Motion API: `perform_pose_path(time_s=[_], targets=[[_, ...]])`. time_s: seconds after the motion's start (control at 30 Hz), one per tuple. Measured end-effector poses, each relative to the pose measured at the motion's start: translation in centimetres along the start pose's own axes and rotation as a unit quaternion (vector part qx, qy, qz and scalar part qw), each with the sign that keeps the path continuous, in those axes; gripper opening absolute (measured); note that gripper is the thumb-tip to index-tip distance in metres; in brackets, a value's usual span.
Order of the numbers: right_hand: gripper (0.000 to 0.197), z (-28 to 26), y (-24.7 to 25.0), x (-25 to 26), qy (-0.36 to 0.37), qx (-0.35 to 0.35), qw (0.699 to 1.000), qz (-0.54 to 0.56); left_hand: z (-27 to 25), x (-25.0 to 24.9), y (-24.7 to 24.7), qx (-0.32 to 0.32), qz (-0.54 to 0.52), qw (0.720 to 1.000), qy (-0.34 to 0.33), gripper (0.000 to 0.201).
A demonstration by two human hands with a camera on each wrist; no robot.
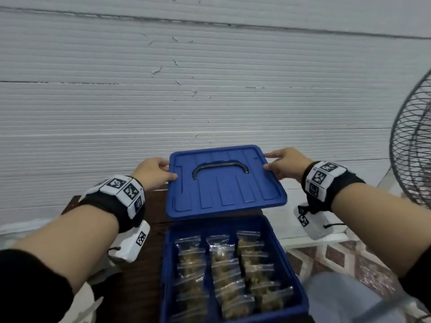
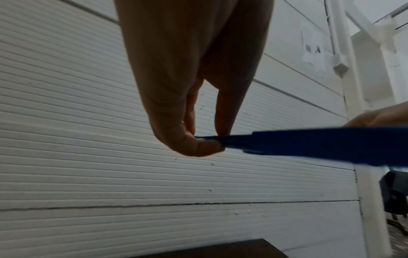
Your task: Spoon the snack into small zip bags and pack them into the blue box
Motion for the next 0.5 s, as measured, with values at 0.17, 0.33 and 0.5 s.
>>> perform_pose_path(time_s=[0.17,0.33,0.5], targets=[[0.051,-5.2,-1.3,-4.8,-0.027,0.022,0.998,-0.044,-7.4,0.2,-1.5,0.063,0.071,0.995,0.018,0.033],[0.054,-9.1,-3.5,-9.7,-0.05,0.048,0.992,-0.101,-13.3,2.6,-3.2,0.1,0.099,0.988,0.057,0.043],[0.05,-11.3,-5.4,-12.1,-0.024,0.045,0.984,-0.172,-16.0,3.1,-4.0,0.091,0.192,0.977,0.037,0.054]])
Point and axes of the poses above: each hand's wrist, its own z-axis towards the middle knuckle, its own y-axis out of the back of the hand, x = y × z, the point moved 9 cm from there along z, towards the middle knuckle, and after that the axes turned 11 degrees about -y, right-handed, at the moved point
